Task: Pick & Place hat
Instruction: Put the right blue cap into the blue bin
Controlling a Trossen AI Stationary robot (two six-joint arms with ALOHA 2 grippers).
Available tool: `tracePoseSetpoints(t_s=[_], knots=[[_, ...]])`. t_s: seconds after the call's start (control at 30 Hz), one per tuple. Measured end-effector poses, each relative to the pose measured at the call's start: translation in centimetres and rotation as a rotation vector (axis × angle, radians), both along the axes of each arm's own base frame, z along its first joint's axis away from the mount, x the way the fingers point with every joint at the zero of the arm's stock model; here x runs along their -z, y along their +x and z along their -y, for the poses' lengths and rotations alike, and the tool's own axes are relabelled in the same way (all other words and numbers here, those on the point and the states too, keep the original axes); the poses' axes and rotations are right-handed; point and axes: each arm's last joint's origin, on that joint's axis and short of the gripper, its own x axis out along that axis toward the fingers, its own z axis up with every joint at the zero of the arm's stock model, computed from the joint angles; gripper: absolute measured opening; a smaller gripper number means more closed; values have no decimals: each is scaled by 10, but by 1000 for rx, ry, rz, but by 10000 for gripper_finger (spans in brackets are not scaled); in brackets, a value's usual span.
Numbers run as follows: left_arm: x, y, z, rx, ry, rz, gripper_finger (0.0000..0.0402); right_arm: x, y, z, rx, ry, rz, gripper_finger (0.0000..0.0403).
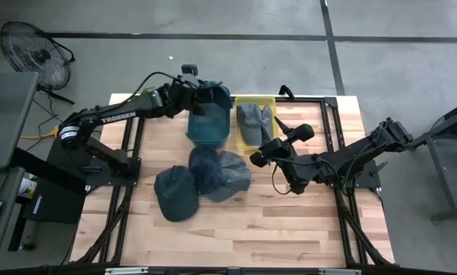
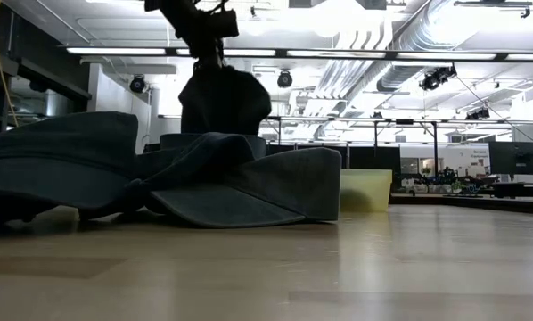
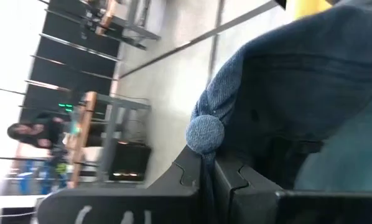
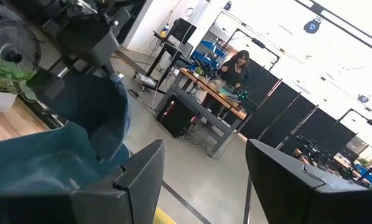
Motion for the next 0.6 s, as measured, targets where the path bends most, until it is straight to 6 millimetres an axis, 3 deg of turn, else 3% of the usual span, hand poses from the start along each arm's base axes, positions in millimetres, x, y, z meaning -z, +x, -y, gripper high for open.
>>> tracePoseSetpoints(t_s=[0.27, 0.6], knots=[[8, 0, -16, 47, -81, 33, 0, 0, 0, 0, 0, -1, -2, 216], [34, 4, -17, 72, -155, 13, 0, 0, 0, 0, -1, 0, 0, 217]])
